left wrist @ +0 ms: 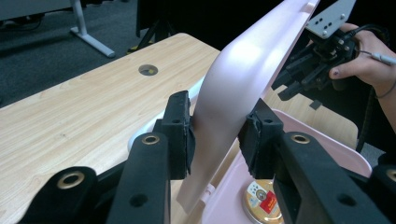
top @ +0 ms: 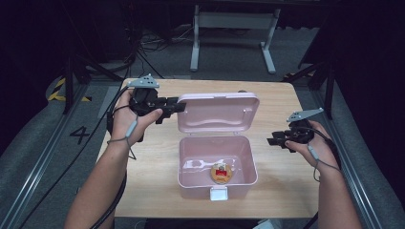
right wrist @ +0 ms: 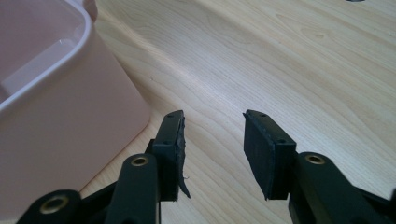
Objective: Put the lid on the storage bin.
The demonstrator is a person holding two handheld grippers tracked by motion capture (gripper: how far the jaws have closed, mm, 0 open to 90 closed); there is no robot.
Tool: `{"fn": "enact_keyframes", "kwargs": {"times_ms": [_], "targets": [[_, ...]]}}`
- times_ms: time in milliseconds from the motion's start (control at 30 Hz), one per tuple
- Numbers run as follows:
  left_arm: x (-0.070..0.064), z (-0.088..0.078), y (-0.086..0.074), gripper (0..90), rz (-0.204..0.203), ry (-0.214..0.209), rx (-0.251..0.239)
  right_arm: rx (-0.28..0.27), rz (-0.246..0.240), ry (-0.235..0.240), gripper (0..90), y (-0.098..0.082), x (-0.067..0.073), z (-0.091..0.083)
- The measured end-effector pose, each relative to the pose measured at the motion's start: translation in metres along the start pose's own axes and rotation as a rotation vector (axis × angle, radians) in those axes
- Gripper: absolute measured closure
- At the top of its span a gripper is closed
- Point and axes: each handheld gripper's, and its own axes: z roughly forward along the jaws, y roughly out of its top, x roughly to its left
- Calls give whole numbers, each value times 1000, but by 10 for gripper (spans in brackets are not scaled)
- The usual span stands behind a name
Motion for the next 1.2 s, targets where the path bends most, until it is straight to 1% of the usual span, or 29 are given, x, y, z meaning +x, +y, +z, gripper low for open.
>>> {"fn": "enact_keyframes", "kwargs": {"times_ms": [33,100,133,167,200,233,267,300,400,433,600,633,800,900,1000,1033,1100,1133,1200], "targets": [[-2,-1,-2,661,12,-1,3,3,11,11,629,0,1,-1],[-3,-2,-3,659,19,-4,8,6,12,15,635,0,2,-2],[-7,-4,-4,659,29,5,16,2,18,26,646,1,3,-3],[-7,-4,-4,661,29,5,16,2,18,26,646,1,3,-3],[-11,-6,-6,663,46,12,27,-3,19,36,655,1,4,-5],[-11,-6,-6,663,46,12,27,-3,19,36,655,1,4,-5],[-14,-7,-7,663,61,13,28,-5,20,41,661,2,5,-5],[-16,-8,-8,661,60,15,35,-6,20,48,673,2,5,-5],[-19,-10,-11,657,74,18,31,5,19,57,699,2,7,-6],[-21,-11,-12,656,85,16,33,8,18,58,707,3,7,-6],[-27,-15,-19,645,85,3,41,18,1,68,734,4,10,-7],[-27,-15,-20,645,91,0,45,20,-3,70,736,5,11,-7],[-30,-18,-25,645,90,-10,47,25,-16,92,752,7,16,-8],[-33,-19,-27,644,93,-9,50,30,-21,101,764,7,19,-10],[-37,-20,-31,643,106,-2,52,33,-23,110,772,8,20,-11],[-39,-20,-32,641,102,-1,54,36,-24,113,780,8,21,-12],[-42,-20,-32,637,115,8,61,43,-35,120,793,9,23,-13],[-43,-21,-33,636,128,13,69,42,-38,123,800,9,24,-13],[-45,-21,-34,633,130,14,76,55,-35,143,839,10,27,-14]]}}
